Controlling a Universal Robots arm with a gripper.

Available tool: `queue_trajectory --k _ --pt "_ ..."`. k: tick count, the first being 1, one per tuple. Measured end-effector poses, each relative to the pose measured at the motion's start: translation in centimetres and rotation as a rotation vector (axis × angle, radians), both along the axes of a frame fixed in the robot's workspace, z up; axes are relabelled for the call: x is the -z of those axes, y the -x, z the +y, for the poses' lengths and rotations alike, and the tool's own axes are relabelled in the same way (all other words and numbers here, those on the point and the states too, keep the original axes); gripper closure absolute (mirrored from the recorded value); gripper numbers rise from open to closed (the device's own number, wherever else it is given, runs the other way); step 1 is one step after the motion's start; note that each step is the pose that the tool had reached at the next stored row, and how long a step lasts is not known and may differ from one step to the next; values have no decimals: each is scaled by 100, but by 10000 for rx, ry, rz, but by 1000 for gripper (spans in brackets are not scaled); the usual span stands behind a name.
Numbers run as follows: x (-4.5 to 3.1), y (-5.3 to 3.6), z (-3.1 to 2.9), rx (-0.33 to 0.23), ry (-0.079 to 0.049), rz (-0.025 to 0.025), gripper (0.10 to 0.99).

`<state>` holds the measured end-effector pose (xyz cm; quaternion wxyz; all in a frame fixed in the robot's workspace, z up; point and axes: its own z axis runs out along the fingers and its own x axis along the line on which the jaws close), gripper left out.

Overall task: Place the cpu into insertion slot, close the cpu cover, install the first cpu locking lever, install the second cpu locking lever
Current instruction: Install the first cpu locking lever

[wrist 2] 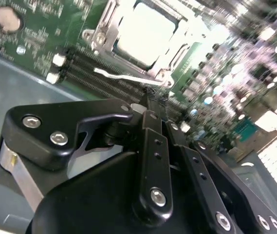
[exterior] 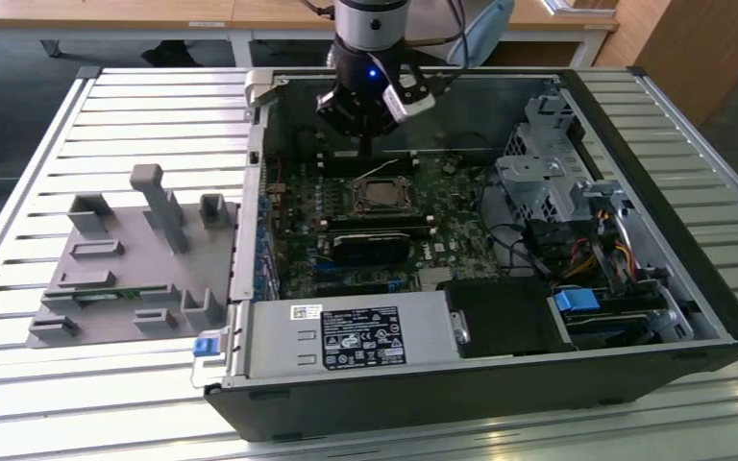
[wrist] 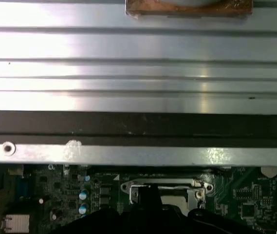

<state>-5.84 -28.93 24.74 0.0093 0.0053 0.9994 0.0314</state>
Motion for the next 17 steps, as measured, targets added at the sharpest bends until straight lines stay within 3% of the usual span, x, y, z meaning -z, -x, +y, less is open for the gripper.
queue_trajectory --k 1,2,9,17 --pt "3 0 -2 -2 -146 4 973" --pt "10 -1 -2 -1 -199 -3 973" --pt "100 -31 -2 -2 -202 -58 973" --pt "163 -103 0 -1 -200 -60 973"
